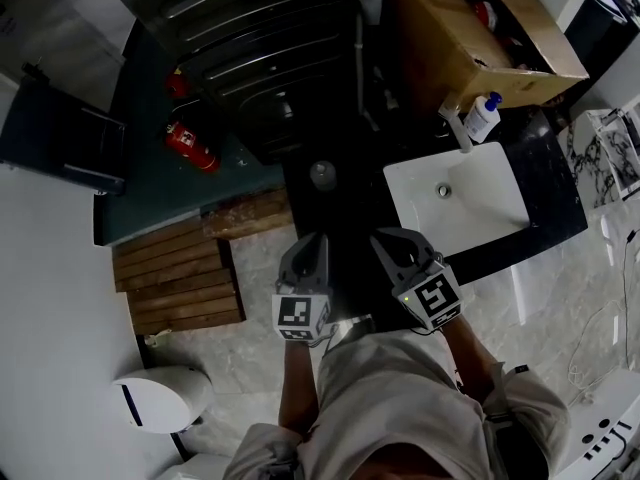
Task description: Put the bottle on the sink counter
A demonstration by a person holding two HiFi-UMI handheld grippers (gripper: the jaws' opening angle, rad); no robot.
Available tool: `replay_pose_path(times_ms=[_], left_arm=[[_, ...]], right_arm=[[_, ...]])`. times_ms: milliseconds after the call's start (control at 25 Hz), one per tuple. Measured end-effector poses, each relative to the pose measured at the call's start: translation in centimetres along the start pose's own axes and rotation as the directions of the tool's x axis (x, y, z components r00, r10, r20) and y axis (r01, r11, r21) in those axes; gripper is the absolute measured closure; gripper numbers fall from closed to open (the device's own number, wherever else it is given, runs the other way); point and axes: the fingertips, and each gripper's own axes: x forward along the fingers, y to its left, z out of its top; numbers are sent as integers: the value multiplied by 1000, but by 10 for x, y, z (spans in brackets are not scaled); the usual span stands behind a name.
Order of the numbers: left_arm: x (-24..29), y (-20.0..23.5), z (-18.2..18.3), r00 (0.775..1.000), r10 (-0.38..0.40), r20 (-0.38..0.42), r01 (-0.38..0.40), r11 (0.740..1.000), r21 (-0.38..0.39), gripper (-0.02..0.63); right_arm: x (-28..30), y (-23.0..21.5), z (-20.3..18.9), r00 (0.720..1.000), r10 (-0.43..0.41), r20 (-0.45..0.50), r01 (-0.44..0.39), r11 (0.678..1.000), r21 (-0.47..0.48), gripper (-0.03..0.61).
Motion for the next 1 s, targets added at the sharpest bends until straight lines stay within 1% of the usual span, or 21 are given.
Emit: replay_pose_path(times_ms=[120,200,480,720,1000], left_arm=[[-19,-12,14,999,-19,26,18,999,26,606],[-30,-19,13,999,-28,24,28,999,31,607],[-52,-31,3,999,-37,3,36,999,26,607],[-56,-33,11,999,-41,15,40,998,46,607],[-63,-34,9,999,-35,17,34,998,58,607]], right_arm=[[-10,9,16,1000,0,30,0,1000,-12,581],[-16,13,18,999,0,42,0,1000,-8,581],[-26,26,10,1000,-1,27,1,1000,7,581],[-28,33,10,999,-1,33,1,1000,10,581],[-33,42,9,999,-4,40,4,1000,-1,581]])
